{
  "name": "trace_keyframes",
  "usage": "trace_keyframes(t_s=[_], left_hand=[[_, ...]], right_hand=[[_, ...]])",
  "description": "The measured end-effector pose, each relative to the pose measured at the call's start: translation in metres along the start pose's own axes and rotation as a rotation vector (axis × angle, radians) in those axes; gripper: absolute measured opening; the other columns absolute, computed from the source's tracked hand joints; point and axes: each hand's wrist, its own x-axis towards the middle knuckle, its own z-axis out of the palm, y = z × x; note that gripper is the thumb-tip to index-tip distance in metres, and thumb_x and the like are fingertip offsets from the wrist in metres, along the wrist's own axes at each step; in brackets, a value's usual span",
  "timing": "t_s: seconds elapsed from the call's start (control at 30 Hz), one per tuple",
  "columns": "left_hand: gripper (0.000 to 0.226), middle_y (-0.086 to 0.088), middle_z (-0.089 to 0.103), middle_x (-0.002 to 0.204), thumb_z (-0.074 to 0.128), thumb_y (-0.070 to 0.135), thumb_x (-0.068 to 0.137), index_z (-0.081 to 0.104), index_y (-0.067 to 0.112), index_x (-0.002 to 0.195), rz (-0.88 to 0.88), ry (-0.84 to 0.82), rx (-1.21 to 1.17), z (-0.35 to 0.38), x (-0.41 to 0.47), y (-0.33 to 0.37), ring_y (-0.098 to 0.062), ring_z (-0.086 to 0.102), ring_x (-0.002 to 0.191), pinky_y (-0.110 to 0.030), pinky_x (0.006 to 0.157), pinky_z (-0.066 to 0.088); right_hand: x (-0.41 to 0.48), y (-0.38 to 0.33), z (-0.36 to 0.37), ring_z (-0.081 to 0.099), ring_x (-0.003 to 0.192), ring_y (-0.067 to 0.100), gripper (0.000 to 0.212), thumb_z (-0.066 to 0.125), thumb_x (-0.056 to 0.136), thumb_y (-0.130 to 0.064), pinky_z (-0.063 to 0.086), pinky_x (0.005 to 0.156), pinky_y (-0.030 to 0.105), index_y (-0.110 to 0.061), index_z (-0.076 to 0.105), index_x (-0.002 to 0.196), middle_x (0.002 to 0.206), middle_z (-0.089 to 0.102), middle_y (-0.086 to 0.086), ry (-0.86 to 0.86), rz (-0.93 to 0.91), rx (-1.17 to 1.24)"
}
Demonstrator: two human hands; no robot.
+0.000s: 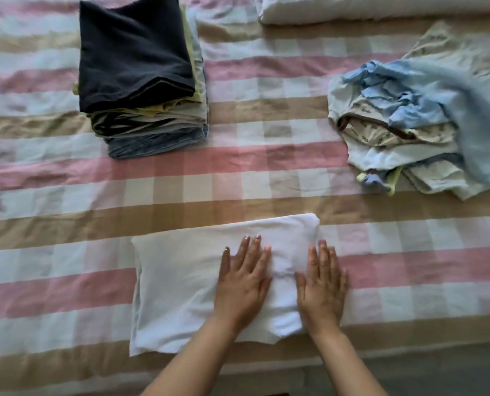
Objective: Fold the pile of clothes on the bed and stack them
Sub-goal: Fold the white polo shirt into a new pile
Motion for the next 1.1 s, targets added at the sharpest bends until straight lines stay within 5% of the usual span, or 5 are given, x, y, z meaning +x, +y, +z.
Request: trace_keyframes(t_s=[0.2, 0.3, 0.7, 0.9, 1.1], left_hand=[[0.047, -0.007, 0.063, 0.119, 0.048, 0.043, 0.079, 0.064, 0.017, 0.115, -0.048, 0.037, -0.013, 0.011, 0.038, 0.059, -0.028, 0.062, 0.104, -0.037, 0.089, 0.036], [0.052, -0.008, 0.051, 0.120, 0.058, 0.048, 0.080, 0.051, 0.014, 0.119, -0.158, -0.020, -0.128, 0.012, 0.069, 0.086, -0.030, 0.049, 0.110, -0.040, 0.087, 0.038], [0.019, -0.011, 0.061, 0.088, 0.055, 0.009, 0.085, 0.050, 0.005, 0.103, -0.257, 0.159, -0.621, -0.002, 0.104, 0.086, -0.031, 0.056, 0.081, -0.035, 0.066, 0.038], [0.019, 0.003, 0.062, 0.076, 0.050, -0.003, 0.091, 0.058, 0.005, 0.106, -0.430, -0.016, -1.520, -0.058, 0.075, 0.034, -0.005, 0.057, 0.064, -0.016, 0.058, 0.047], [0.018, 0.006, 0.069, 0.064, 0.046, 0.006, 0.091, 0.062, 0.014, 0.090, -0.528, 0.073, -1.741, -0.100, 0.008, -0.074, -0.003, 0.062, 0.052, -0.015, 0.045, 0.048]], right_hand=[[-0.037, 0.037, -0.012, 0.060, 0.080, 0.038, 0.050, 0.052, 0.075, -0.049, 0.048, 0.070, 0.045, -0.007, 0.068, 0.097, 0.093, 0.065, 0.017, 0.137, 0.298, 0.035], [-0.053, 0.030, -0.014, 0.060, 0.085, 0.035, 0.041, 0.082, 0.060, -0.042, 0.042, 0.071, 0.043, -0.014, 0.069, 0.087, 0.087, 0.068, 0.009, -0.001, 0.460, 0.156], [-0.059, 0.008, -0.017, 0.058, 0.071, 0.026, 0.023, 0.076, 0.072, -0.010, 0.045, 0.063, 0.029, -0.024, 0.059, 0.075, 0.072, 0.065, 0.000, 0.148, 0.781, 0.888], [-0.083, -0.035, -0.038, 0.056, 0.067, 0.002, 0.007, 0.072, 0.074, -0.022, 0.043, 0.062, 0.007, -0.016, 0.067, 0.075, 0.075, 0.060, -0.010, 0.326, 0.172, 0.791], [-0.102, -0.122, -0.024, 0.057, 0.064, 0.012, 0.012, 0.068, 0.080, -0.020, 0.050, 0.061, 0.018, -0.013, 0.071, 0.070, 0.068, 0.063, 0.001, 0.324, -0.388, 0.662]])
